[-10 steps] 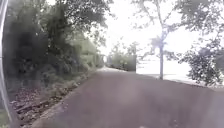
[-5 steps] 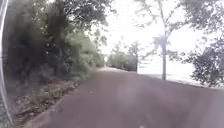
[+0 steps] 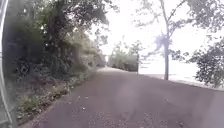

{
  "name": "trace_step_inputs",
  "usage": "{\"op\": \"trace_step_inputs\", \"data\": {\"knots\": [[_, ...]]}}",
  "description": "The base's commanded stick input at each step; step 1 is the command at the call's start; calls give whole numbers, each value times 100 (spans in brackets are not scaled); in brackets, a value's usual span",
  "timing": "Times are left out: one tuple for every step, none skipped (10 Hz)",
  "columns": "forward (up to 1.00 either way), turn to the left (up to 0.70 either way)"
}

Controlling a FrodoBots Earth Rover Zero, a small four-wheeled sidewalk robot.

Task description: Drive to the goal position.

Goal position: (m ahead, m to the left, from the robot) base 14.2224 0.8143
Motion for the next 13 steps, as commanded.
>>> {"op": "trace_step_inputs", "data": {"knots": [[70,1],[70,1],[70,1],[70,6],[70,29],[70,11],[70,4],[70,3],[70,3],[70,3],[70,3],[70,3],[70,3]]}}
